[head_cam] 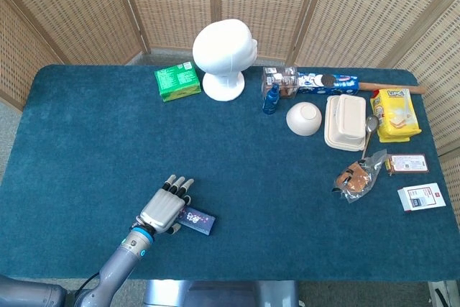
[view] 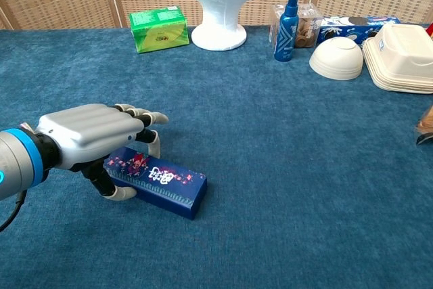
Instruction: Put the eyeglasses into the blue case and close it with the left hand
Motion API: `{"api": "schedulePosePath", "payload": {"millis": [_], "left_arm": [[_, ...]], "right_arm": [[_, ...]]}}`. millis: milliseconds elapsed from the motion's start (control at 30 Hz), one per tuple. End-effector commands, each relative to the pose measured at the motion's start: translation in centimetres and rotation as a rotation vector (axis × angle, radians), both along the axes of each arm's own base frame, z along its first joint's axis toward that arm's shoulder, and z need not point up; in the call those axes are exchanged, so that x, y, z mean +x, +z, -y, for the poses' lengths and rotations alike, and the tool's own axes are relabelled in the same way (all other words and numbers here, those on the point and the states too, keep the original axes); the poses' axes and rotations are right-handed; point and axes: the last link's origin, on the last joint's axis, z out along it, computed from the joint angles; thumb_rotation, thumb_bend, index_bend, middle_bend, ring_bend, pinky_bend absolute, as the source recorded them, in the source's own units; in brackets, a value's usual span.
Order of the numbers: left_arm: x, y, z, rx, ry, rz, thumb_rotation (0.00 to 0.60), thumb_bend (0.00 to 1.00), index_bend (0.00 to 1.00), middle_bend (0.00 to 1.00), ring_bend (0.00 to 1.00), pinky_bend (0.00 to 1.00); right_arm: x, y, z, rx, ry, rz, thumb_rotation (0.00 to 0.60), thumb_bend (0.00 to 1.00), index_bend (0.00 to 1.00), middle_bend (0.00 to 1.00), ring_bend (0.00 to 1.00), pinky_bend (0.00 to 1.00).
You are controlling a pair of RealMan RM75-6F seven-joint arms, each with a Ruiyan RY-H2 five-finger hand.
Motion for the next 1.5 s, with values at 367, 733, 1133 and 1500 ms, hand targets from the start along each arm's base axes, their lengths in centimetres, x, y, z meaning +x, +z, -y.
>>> {"api": "schedulePosePath", "payload": {"millis": [367,733,1133,1500], "left_arm": [[-2.0,1.8,-2.1,0.123,0.137,0.040,0.531,0.25,0.50,0.00,0.00,0.00],[-3.7,1.2,-4.6,0.163,0.294,0.084,0.527,0.25,0.45,0.00,0.00,0.00],[-2.4,0.6,-4.9,0.126,0.277,0.139,0.528,0.24,0.18,0.00,0.00,0.00],[-3.4,3.7,-2.1,0.129,0.230,0.175,0.525,0.24,0.00,0.00,0.00,0.00]], "right_arm": [[-0.3,-0.3,0.2,0.009,-0.003,0.008,0.482,0.14,0.00,0.10,0.00,0.19],[-0.4,-0.1,0.2,0.006,-0.007,0.007,0.481,0.14,0.00,0.10,0.00,0.19],[0.1,0.0,0.1,-0.005,-0.010,0.000,0.484,0.14,0.00,0.10,0.00,0.19],[1.0,-0.6,1.5,0.001,0.020,-0.012,0.482,0.15,0.00,0.10,0.00,0.19]]}}
